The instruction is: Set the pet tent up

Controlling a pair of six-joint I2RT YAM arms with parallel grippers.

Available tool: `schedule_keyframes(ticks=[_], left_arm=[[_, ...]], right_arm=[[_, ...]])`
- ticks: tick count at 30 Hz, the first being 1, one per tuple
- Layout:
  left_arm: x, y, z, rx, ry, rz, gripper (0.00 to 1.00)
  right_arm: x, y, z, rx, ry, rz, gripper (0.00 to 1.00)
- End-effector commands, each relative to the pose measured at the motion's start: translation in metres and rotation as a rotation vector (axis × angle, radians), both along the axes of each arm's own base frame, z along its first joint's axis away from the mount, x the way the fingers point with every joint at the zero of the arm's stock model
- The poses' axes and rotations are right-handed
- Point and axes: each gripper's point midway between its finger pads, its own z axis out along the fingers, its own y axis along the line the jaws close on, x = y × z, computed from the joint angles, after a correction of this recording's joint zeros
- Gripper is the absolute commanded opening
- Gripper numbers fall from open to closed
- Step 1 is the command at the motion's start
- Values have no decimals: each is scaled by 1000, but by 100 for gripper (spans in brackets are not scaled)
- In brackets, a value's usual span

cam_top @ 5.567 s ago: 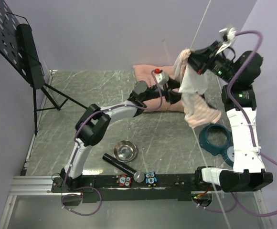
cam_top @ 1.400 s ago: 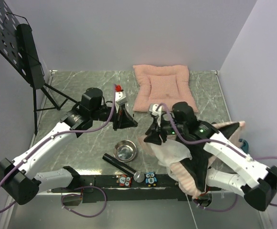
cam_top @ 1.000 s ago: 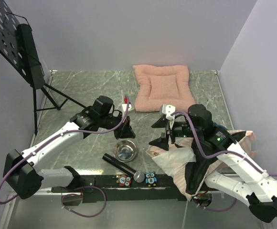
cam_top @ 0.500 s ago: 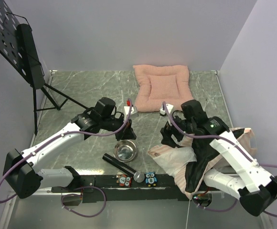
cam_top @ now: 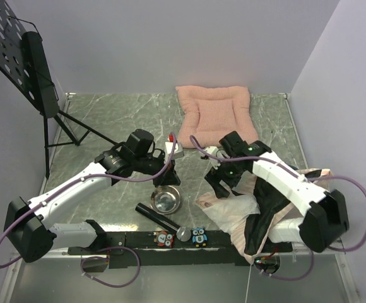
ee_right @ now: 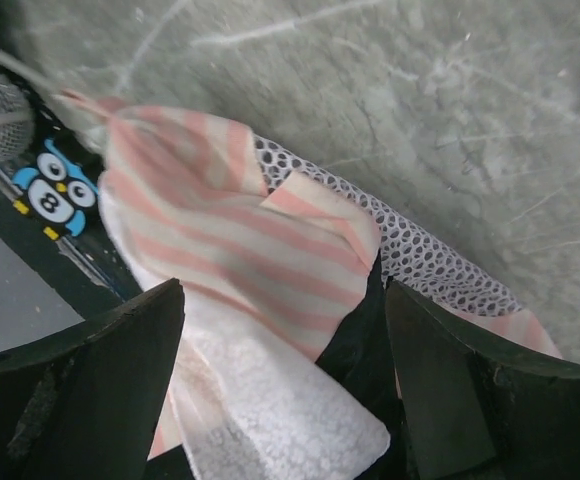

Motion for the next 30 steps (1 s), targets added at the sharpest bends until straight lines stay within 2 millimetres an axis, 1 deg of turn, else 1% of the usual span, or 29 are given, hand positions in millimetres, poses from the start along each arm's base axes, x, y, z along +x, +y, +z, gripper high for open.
schedule_keyframes(ticks=[1,3,5,6,7,8,10,11,14,16,18,20,21,23,25,27,30], left_arm=[[-15,0,1,1,3,-54,1],[-16,1,1,-2,6,-53,1],[-18,0,1,-7,7,-59,1],[-18,0,1,-9,8,-59,1],[-18,1,1,-9,5,-59,1],[-18,1,0,-8,4,-59,1],[-19,2,-1,-8,3,-65,1],[-19,2,-2,-7,-1,-64,1],[-20,2,-3,-8,-4,-72,1],[-21,2,-3,-12,-4,-74,1],[-22,2,-1,-21,-18,-83,1],[-20,1,1,-29,-39,-73,1],[-19,2,2,-27,-44,-67,1],[-18,2,3,-25,-51,-66,1],[-20,3,3,-27,-45,-61,1],[-20,4,-1,-23,-43,-56,1],[-17,5,-5,-16,-50,-36,1]], right_arm=[[0,-9,-14,-88,63,-20,89],[-3,-13,-24,-125,124,-19,89],[-10,-5,-27,-75,211,-4,74],[-10,0,-24,-36,229,-1,61],[-10,6,-19,8,238,7,41],[-8,15,-11,59,231,19,26],[0,33,14,175,172,45,4],[6,42,29,234,127,56,0],[20,64,72,385,26,80,0],[28,73,92,459,2,74,0],[37,81,106,541,-30,84,0],[45,84,107,561,-69,85,0],[46,86,107,567,-65,92,0],[41,91,111,605,-37,116,0],[35,93,115,626,-72,145,0],[27,92,106,589,-142,204,0],[18,80,90,524,-260,305,1]])
